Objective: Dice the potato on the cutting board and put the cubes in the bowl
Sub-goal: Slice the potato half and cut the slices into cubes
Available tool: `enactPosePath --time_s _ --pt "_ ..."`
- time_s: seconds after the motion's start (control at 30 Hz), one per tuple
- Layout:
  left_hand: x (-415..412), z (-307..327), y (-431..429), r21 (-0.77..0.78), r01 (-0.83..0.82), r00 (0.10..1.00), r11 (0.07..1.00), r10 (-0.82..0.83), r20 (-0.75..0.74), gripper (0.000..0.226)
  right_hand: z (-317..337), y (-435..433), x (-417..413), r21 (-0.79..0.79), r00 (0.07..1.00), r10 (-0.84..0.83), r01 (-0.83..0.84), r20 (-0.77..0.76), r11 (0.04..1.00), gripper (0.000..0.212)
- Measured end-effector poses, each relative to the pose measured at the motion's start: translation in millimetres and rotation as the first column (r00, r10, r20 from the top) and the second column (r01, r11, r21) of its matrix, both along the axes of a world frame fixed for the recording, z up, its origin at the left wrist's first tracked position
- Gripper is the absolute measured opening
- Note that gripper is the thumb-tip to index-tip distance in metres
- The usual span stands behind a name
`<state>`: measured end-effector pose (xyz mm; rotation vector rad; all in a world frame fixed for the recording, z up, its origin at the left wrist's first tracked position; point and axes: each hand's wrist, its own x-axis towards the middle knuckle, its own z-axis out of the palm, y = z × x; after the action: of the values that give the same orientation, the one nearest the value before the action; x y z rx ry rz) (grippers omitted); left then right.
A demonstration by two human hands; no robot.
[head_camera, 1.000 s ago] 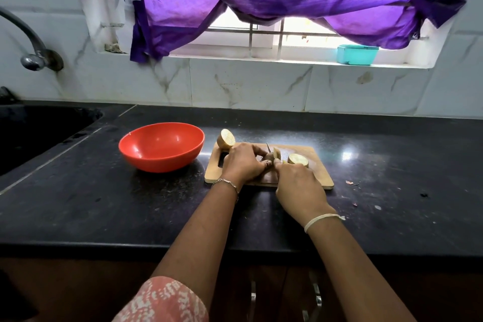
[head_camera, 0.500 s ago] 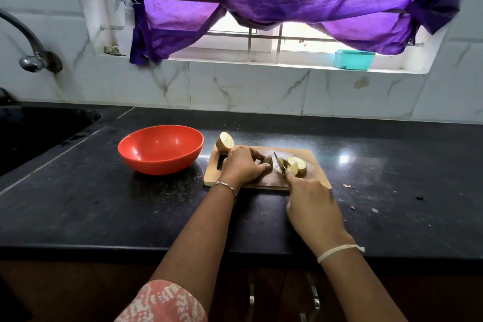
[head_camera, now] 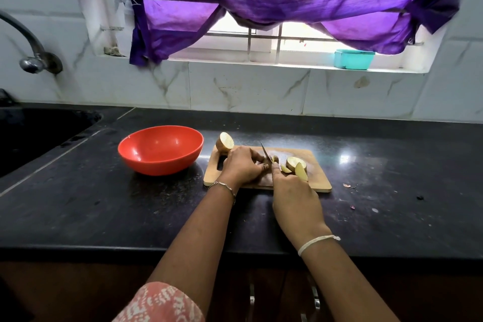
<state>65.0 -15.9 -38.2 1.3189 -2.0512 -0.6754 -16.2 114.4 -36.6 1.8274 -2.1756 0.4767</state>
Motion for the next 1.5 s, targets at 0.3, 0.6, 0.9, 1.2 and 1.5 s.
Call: enactPosePath --time_s 0.3,0.6,0.9,1.2,1.5 --pt "1 2 2 0.036 -0.007 0.999 0.999 0.008 -0.043 0.019 4 -14 -3 0.068 0.997 0.042 -0.038 -0.059 0.997 0.057" --pt "-1 0 5 -0.013 -0.058 0.998 0.998 0.057 -0.032 0.018 15 -18 -4 0.112 0.998 0.037 -0.031 -0.052 0.993 0.039" --pt "0 5 11 -0.017 -0.087 0.996 0.996 0.087 -0.029 0.022 27 -10 -3 0.171 0.999 0.033 -0.029 -0.022 0.985 0.035" --pt "0 4 10 -0.011 -0.083 0.996 0.997 0.083 -0.018 0.027 31 11 -4 0.173 1.0 0.021 -0.024 0.022 0.985 0.043" --pt "2 4 11 -0.035 -0.063 0.997 0.997 0.062 -0.039 0.024 32 35 -36 0.095 0.977 0.004 -0.025 0.213 0.995 0.038"
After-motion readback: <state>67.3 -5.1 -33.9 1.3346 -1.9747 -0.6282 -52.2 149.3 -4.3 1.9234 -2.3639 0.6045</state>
